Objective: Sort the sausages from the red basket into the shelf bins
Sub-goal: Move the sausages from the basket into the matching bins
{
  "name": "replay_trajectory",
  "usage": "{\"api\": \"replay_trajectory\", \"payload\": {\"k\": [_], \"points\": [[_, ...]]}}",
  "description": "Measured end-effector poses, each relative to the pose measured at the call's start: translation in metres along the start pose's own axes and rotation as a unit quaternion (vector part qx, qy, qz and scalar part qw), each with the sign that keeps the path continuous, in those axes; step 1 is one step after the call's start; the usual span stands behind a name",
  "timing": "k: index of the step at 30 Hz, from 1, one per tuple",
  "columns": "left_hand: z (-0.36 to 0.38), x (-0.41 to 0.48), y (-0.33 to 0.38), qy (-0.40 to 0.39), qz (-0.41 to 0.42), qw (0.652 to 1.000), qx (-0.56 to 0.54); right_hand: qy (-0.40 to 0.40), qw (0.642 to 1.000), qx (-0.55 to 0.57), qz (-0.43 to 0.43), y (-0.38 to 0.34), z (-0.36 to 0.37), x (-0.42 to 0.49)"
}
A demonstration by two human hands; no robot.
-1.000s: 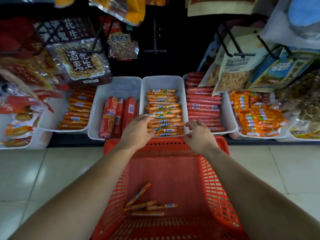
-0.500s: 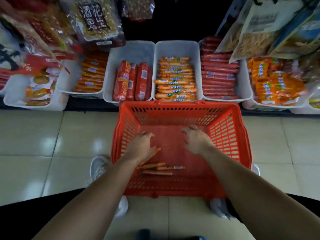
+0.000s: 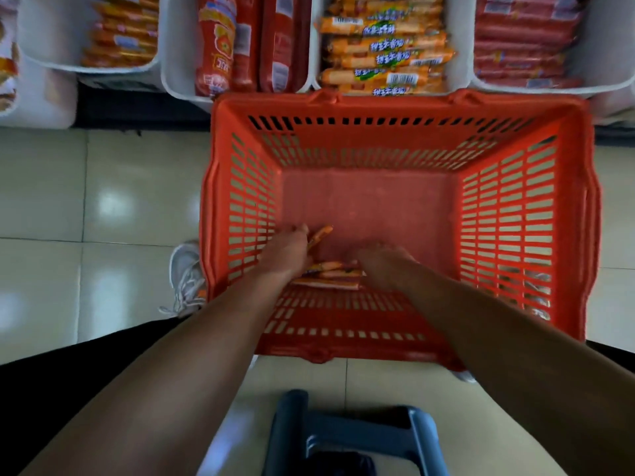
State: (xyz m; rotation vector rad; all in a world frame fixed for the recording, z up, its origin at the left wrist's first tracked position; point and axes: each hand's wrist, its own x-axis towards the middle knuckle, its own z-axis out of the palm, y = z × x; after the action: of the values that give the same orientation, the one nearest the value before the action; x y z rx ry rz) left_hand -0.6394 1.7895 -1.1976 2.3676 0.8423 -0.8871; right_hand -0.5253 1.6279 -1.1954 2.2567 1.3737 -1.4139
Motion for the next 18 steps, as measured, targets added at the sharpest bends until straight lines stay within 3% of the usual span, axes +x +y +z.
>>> {"api": "replay_trajectory", "payload": {"k": [8, 12, 18], "points": [[0.016, 0.015, 0.001, 0.001, 0.011, 0.999, 0.032, -0.025, 0.999, -0.022, 0.002, 0.006, 0.009, 0.01], [0.013, 0.016, 0.004, -0.02, 0.021, 0.999, 0.039, 0.003, 0.999, 0.031, 0.014, 0.015, 0.007, 0.003], [0.007, 0.008, 0.009, -0.066, 0.027, 0.997, 0.021, -0.02, 0.99, 0.123, 0.059, 0.038, -0.004, -0.017]]}}
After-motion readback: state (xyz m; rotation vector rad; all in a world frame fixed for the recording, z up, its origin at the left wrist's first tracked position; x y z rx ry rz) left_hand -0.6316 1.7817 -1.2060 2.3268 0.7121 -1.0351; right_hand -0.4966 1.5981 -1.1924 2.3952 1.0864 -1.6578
